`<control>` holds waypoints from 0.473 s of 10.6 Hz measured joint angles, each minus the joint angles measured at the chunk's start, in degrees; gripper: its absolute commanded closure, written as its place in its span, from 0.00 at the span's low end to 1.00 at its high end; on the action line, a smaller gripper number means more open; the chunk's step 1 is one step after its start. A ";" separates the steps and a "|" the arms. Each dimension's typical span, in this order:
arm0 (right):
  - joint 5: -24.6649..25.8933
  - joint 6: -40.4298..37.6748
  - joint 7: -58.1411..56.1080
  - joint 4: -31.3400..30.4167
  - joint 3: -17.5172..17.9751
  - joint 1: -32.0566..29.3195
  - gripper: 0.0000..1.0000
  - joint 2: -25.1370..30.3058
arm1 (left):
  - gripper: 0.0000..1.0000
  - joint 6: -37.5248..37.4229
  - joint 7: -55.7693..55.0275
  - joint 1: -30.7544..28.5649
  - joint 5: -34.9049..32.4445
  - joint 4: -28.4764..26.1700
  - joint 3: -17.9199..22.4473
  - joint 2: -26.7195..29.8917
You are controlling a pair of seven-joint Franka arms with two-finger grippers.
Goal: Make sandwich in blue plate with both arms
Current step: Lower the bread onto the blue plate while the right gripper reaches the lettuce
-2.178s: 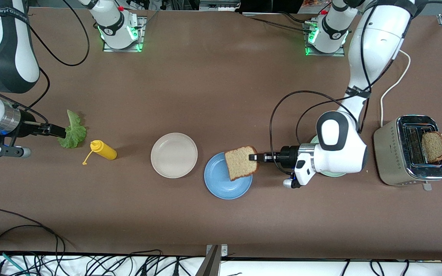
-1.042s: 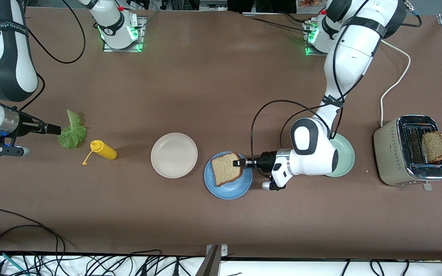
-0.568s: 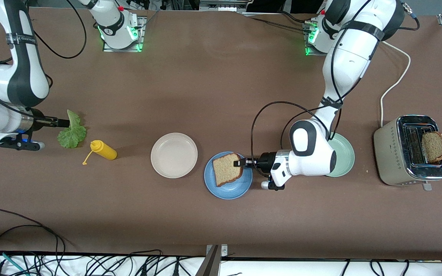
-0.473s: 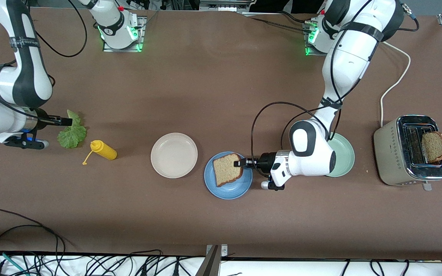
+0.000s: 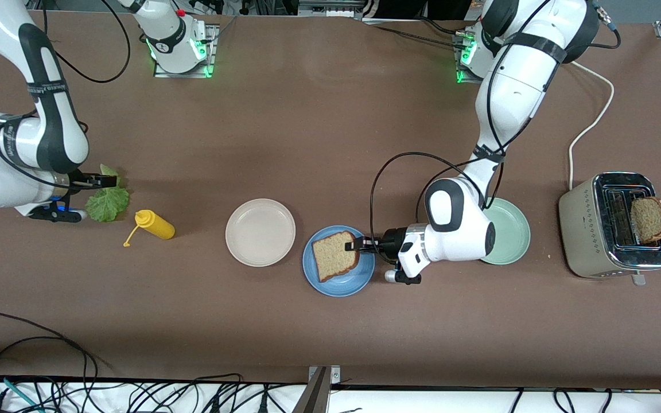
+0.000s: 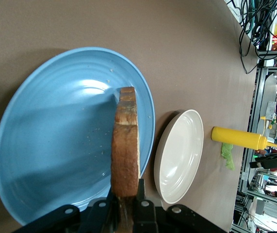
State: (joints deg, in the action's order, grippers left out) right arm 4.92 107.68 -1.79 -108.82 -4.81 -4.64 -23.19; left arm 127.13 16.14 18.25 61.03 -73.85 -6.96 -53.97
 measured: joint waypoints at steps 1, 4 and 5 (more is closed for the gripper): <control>0.54 1.35 -0.16 -0.03 0.00 -0.03 0.00 -1.36 | 0.00 0.03 0.15 -0.01 0.00 0.00 0.05 -0.12; 1.09 4.48 -1.88 -0.04 -0.15 -1.18 0.00 -4.39 | 0.00 0.17 6.34 -0.41 0.00 0.00 0.49 -0.80; 1.17 5.04 -3.30 -0.03 -0.22 -1.66 0.00 -5.04 | 0.00 0.23 7.98 -0.92 0.00 0.01 0.78 -1.00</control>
State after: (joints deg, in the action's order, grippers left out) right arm 6.09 112.72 -5.10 -108.84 -5.03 -6.30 -28.23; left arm 127.36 24.12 17.33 61.03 -73.84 -6.18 -54.97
